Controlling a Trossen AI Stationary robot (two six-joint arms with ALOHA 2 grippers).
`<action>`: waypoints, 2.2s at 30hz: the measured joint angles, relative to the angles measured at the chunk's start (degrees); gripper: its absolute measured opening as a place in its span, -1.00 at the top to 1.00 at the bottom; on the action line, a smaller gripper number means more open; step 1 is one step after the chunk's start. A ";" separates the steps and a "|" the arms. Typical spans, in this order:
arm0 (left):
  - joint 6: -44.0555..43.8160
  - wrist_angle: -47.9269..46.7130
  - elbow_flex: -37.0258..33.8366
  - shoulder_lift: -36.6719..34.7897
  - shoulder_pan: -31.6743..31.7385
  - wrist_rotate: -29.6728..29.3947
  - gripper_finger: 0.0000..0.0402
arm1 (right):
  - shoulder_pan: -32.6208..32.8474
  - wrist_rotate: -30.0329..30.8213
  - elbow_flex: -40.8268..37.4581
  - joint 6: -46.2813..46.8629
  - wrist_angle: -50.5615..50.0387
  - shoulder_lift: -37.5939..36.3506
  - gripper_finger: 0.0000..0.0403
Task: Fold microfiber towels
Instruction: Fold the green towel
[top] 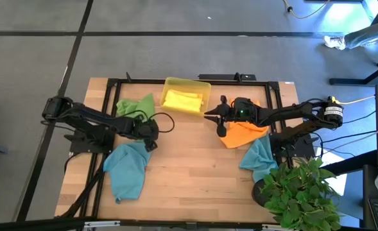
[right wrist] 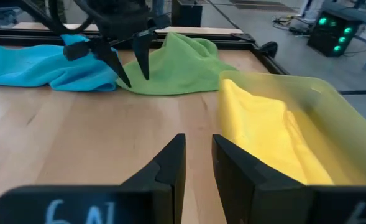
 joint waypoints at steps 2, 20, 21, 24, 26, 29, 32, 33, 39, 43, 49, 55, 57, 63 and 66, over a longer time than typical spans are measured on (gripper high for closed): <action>-2.59 -2.62 0.00 0.00 0.77 0.05 0.19 | 0.00 0.84 0.00 0.02 0.17 0.00 0.60; -4.36 -8.92 7.66 -0.07 0.81 11.17 0.19 | -0.02 1.24 0.00 0.25 1.07 0.02 0.60; -4.09 -8.99 8.00 -0.07 0.60 11.17 0.19 | -0.02 1.24 0.00 0.26 1.08 0.02 0.60; -3.00 -8.94 8.44 -0.07 -0.09 11.04 0.20 | -0.02 1.24 0.00 0.26 1.07 0.02 0.60; -3.39 -9.04 8.31 -0.07 -0.65 10.34 0.20 | -0.01 1.24 0.00 0.26 1.08 0.02 0.60; -5.41 -8.45 7.13 -0.07 -1.26 8.81 0.19 | -0.01 1.24 0.00 0.34 1.13 0.02 0.60; -7.50 -8.05 5.41 -0.07 -1.63 8.43 0.20 | 0.00 1.24 0.00 0.39 1.15 0.02 0.60; -8.40 -8.02 4.75 -0.07 -1.80 8.43 0.20 | 0.00 1.24 0.00 0.40 1.15 0.02 0.60; -11.67 -3.75 1.11 -0.07 -1.90 8.25 0.20 | 0.00 1.24 0.00 0.31 3.00 0.02 0.60; -11.87 -0.12 -0.19 -0.07 -1.92 8.19 0.19 | 0.00 1.24 0.00 0.28 3.56 0.02 0.60; -11.93 0.61 -0.33 -0.07 -1.90 9.64 0.20 | 0.00 1.24 0.00 0.26 3.56 0.02 0.60; -12.08 -0.62 -0.33 -0.07 -1.92 8.68 0.21 | 0.00 1.23 0.00 0.28 3.56 0.02 0.60; -12.72 -1.90 -0.33 -0.07 -1.92 6.11 0.22 | 0.00 1.23 0.00 0.28 3.56 0.02 0.60; -10.64 -2.90 -0.35 -0.07 -1.92 4.30 0.37 | 0.00 1.24 0.00 0.31 3.56 0.02 0.60; -8.75 -1.74 -0.35 -0.07 -1.92 4.06 0.60 | 0.00 1.23 0.00 0.28 3.56 0.02 0.60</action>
